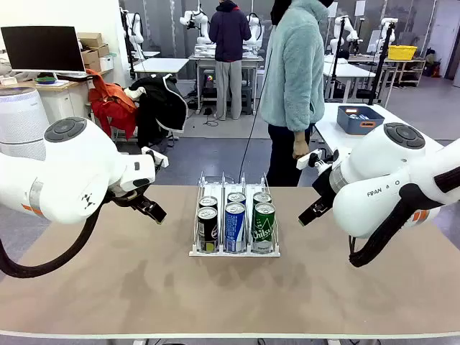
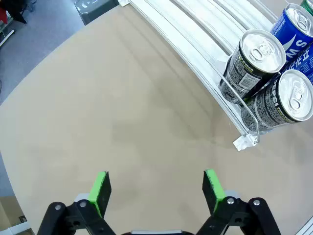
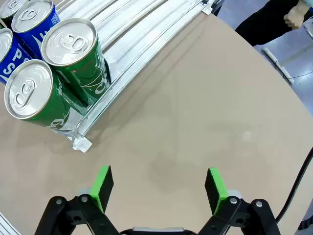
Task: Fill the beverage cans into the dispenser.
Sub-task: Pick up the Pepsi coke handed by the human.
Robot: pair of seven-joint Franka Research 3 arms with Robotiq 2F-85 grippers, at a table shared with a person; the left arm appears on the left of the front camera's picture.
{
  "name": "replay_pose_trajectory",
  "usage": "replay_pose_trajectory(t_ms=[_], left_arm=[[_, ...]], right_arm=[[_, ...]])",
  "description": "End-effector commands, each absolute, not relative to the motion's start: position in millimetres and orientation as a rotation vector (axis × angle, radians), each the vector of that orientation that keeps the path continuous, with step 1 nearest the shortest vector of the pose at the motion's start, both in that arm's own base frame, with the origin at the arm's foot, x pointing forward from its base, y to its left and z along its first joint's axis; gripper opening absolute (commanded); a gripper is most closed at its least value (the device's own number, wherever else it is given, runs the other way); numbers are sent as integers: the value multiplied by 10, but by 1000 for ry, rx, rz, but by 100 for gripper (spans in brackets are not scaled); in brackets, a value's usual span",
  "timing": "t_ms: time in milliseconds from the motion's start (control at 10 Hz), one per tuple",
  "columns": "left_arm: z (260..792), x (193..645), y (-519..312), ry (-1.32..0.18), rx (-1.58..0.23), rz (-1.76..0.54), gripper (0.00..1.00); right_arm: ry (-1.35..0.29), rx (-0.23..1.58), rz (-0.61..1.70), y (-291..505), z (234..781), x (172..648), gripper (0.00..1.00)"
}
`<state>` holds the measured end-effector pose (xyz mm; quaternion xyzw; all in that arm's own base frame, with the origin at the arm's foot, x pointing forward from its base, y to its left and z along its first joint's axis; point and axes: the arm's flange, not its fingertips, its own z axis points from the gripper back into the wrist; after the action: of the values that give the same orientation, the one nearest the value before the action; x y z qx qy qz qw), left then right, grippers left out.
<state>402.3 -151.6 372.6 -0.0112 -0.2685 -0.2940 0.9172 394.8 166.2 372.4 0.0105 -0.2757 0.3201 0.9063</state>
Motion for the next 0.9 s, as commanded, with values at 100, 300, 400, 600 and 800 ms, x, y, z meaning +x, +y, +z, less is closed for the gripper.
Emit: replay_pose_trajectory(t_ms=[100, 300, 400, 600, 800], left_arm=[[3726, 4022, -1516, -552, -23, -605, 100], [3726, 4022, -1516, -552, -23, -605, 100], [3726, 4022, -1516, -552, -23, -605, 100], [3726, 4022, -1516, -552, -23, -605, 100], [3726, 4022, -1516, -552, -23, -605, 100]], right_arm=[[-569, 22, 661, 1662, 3724, 3948, 100], [-569, 22, 661, 1662, 3724, 3948, 100], [-569, 22, 661, 1662, 3724, 3948, 100], [-569, 22, 661, 1662, 3724, 3948, 100], [-569, 22, 661, 1662, 3724, 3948, 100]])
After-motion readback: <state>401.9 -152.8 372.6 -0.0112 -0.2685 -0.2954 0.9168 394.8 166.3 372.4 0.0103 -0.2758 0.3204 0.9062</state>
